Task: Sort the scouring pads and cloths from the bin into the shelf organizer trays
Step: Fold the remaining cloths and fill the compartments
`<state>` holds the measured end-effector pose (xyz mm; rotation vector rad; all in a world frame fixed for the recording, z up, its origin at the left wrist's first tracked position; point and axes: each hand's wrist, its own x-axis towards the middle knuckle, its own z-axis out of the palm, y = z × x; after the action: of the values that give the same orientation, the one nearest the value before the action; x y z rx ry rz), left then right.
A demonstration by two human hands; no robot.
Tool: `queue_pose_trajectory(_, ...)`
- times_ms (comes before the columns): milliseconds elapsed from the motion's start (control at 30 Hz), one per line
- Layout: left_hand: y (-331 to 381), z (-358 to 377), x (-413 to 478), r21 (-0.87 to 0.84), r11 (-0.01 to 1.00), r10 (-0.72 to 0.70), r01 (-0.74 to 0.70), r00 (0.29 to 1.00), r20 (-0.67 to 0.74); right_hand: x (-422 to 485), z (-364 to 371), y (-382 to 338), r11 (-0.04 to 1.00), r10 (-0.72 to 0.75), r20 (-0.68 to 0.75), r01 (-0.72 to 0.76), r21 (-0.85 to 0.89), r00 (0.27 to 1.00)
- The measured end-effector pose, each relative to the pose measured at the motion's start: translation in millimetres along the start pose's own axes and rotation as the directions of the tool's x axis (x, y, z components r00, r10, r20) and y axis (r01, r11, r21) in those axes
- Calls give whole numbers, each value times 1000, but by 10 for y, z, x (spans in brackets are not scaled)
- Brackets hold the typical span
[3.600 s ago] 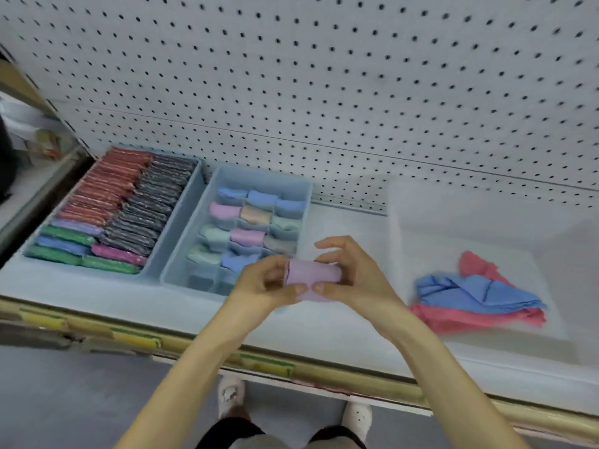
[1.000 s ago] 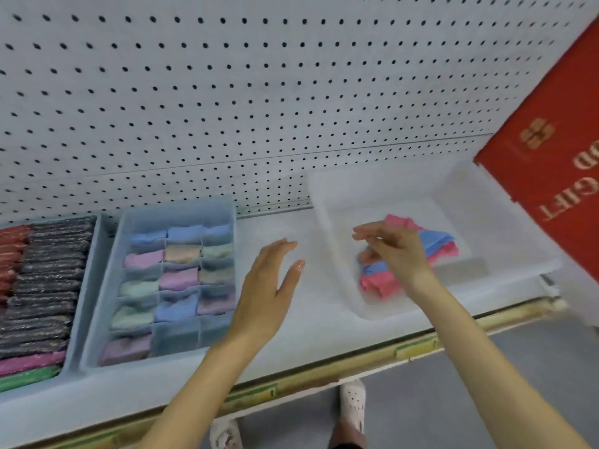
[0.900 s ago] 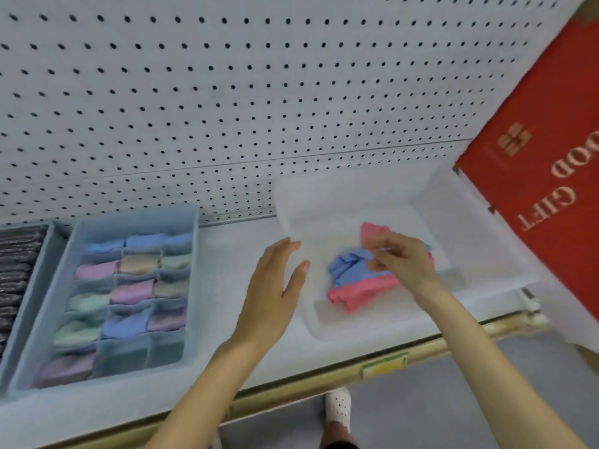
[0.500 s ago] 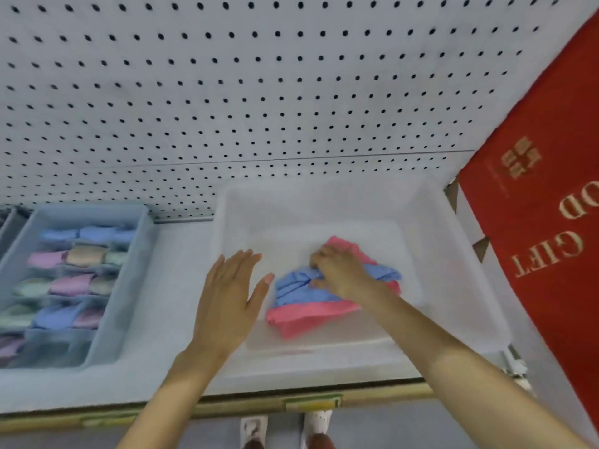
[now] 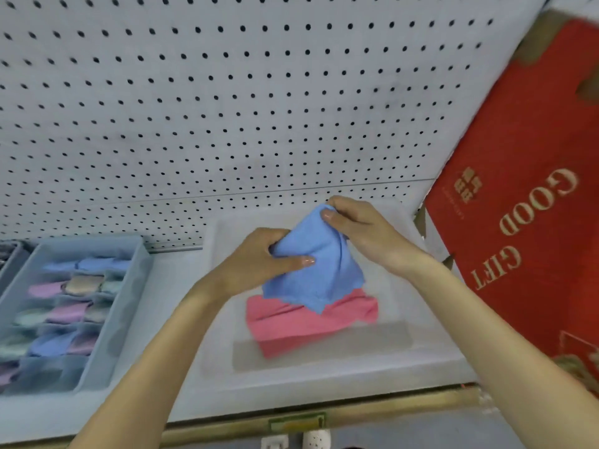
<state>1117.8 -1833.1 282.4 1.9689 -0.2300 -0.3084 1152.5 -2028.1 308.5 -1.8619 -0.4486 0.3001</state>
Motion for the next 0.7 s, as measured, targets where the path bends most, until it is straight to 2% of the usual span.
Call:
queue_pose_trajectory(67,155,-175,-51,-55,997,56,-59,997,-49,-30,-81,-102,1000,-2,-72,3,16,997)
queue_pose_trajectory(133,307,-350,-106,-136,987,75,-88,993,-96,-74,-129,-166,999,15,-76,-12,34,997)
queue_pose_trajectory(200,440,-477,-137,-216,972,71,-94,991,-115,-123,-157,-184,998,57,22,-58,36,998)
queue_pose_trajectory(267,567,-528,-136,-259,959,88,-112,991,-100,-166,-200,-169,991,131,172,-125,-42,976)
queue_pose_trajectory(333,685,-517,-134,-230,967,103,-113,993,-56,-228,-239,-186,979,180,266,-147,-140,947)
queue_pose_trajectory(367,752,-500,-140,-201,973,111,-115,993,-31,-261,-239,-221,986,154,281,-129,-106,947)
queue_pose_trajectory(467,956,-483,-168,-128,982,145,-138,988,49,-321,-149,-369,984,20,166,-48,169,986)
queue_pose_trajectory(533,1064,-505,-183,-117,984,148,-137,985,87,-315,-47,-487,984,-25,51,16,176,998)
queue_pose_trajectory(567,1106,-521,-190,-138,982,140,-130,988,63,-316,3,-540,984,-45,-3,45,172,999)
queue_pose_trajectory(633,1129,-537,-198,-304,946,90,-115,991,-95,-334,59,-624,958,-29,-115,60,281,993)
queue_pose_trajectory(667,1108,-541,-198,-454,885,35,-105,987,-159,-340,68,-645,930,10,-170,54,365,985)
queue_pose_trajectory(700,1074,-523,-214,-623,778,-35,-82,984,-173,-358,74,-665,904,51,-220,48,425,974)
